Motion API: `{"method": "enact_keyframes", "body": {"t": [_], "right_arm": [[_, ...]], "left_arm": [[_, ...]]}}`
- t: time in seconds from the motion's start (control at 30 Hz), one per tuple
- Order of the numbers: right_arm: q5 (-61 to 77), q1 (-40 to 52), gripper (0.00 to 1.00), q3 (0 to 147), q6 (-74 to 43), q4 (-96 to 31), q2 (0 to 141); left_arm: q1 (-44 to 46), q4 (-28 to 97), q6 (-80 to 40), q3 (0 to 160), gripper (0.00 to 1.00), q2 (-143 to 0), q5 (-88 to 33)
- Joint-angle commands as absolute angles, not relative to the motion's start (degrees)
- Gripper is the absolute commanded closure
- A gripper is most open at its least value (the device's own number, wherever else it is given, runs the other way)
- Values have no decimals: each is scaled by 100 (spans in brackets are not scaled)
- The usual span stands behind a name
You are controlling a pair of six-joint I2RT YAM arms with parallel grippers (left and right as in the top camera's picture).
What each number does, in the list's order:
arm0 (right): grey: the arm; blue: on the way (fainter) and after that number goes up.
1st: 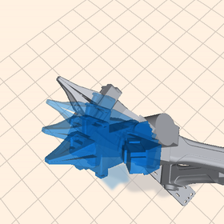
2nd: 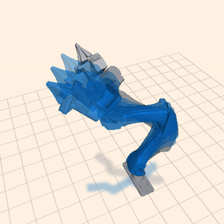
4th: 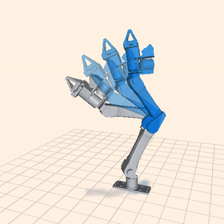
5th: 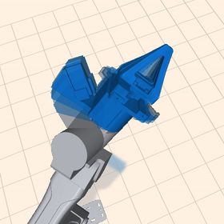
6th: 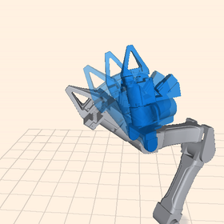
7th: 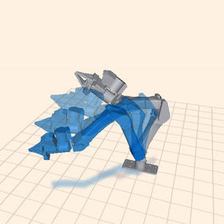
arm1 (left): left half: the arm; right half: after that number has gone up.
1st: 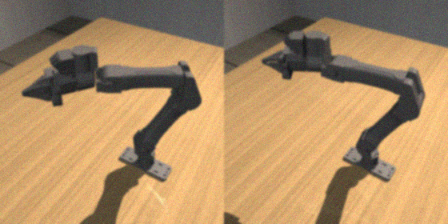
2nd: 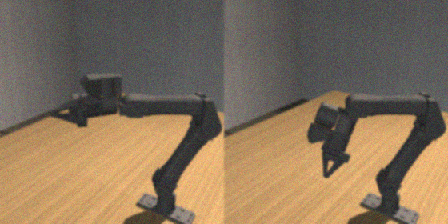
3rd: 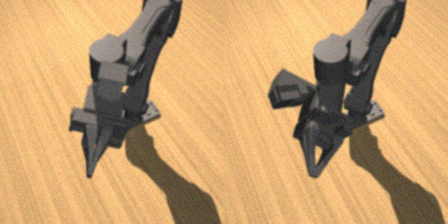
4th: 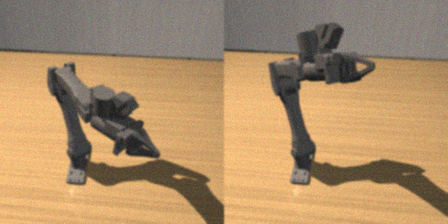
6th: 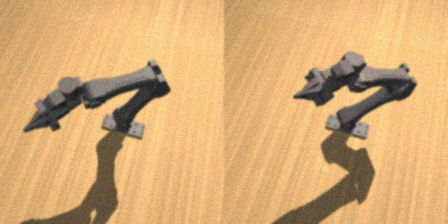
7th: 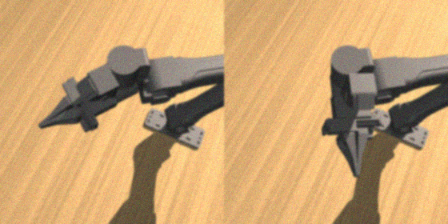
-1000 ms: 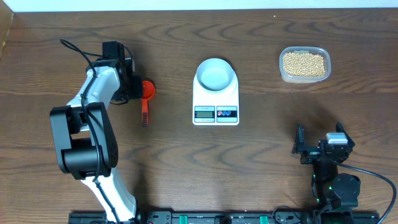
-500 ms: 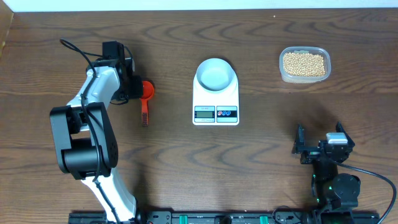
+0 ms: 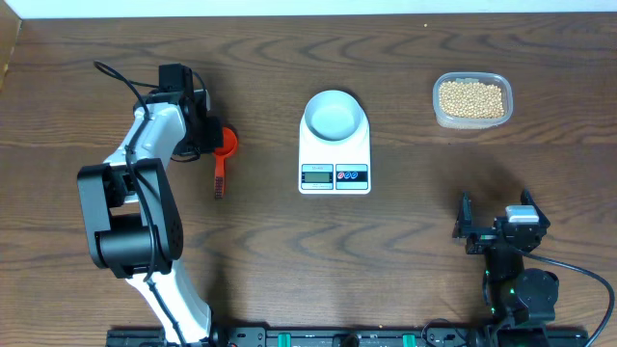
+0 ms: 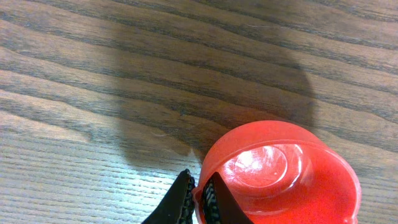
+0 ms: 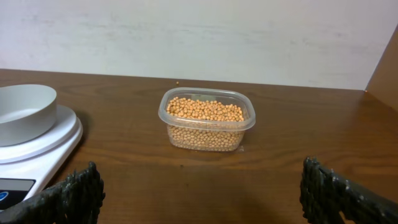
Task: Scoop item into bowl and weigh 50g on scale
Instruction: 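Lower the left gripper and close it on the red scoop's rim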
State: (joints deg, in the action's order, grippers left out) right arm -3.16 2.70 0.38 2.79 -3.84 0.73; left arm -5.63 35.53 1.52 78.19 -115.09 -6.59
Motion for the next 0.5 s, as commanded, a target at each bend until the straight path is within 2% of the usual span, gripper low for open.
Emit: {"method": "enact_keyframes", "body": {"t": [0.0, 0.47], "right_arm": [[-305, 224, 1, 32, 351, -408, 64], [-305, 224, 1, 32, 351, -408, 64]], "left_arm": [[-569, 3548, 165, 7767, 91, -11574, -711], [-572, 3546, 165, 7767, 92, -11574, -709]]}}
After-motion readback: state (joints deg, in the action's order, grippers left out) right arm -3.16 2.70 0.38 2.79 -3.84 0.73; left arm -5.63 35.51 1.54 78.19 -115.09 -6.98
